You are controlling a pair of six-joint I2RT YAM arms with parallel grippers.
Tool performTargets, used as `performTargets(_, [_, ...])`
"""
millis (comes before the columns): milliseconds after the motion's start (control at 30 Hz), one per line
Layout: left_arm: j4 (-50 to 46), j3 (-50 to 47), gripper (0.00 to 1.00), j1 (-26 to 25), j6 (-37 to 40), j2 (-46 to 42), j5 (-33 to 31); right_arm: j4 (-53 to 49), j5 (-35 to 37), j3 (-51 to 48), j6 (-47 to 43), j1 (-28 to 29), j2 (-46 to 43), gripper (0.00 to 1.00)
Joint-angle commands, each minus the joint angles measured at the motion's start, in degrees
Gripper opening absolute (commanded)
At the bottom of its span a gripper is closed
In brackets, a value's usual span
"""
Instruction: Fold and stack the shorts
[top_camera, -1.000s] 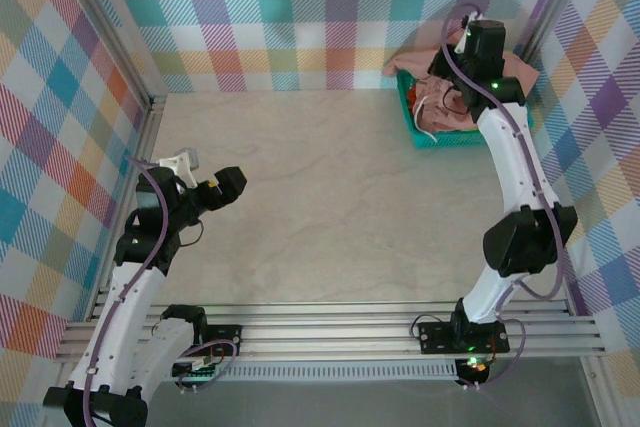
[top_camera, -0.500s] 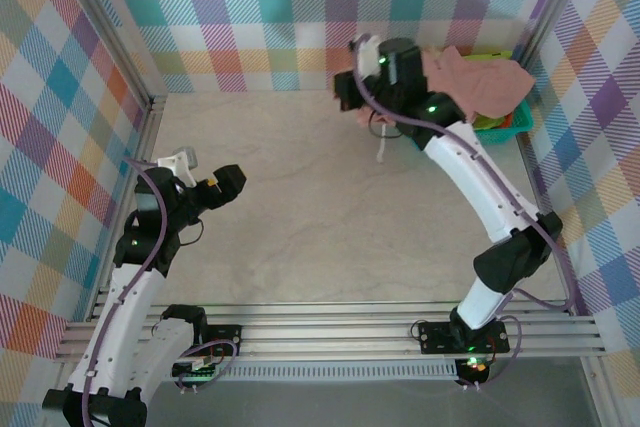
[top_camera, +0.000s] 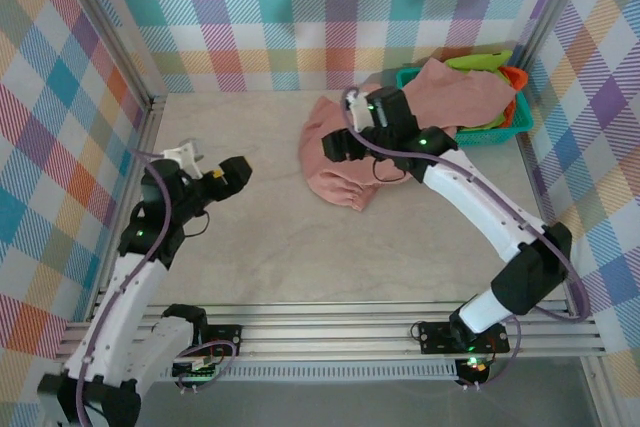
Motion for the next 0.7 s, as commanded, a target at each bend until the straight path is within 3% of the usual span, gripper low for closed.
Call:
performTargets(0, [3.46, 2.95, 0.99, -6.67, -0.21, 6.31, 0.99, -0.90, 0.43, -6.89, 6.56, -5.78, -4.15, 0.73])
performTargets(200, [4.99, 11.21, 0.94, -20.36, 3.07, 25.93, 0.42, 1.54, -2.65, -17.11, 14.01, -17.13, -11.49, 0.75])
performTargets(400, [-2.69, 27.22, 0.88, -30.73, 10.77, 48.40, -2.84, 1.27, -2.84, -22.65, 16.38, -22.09, -16.42, 0.80])
performTargets(667, [-21.61, 51.98, 0.79, -36.66, 19.85, 70.54, -14.76, -0.77, -3.01, -27.00, 16.51, -25.75, -22.78, 0.83])
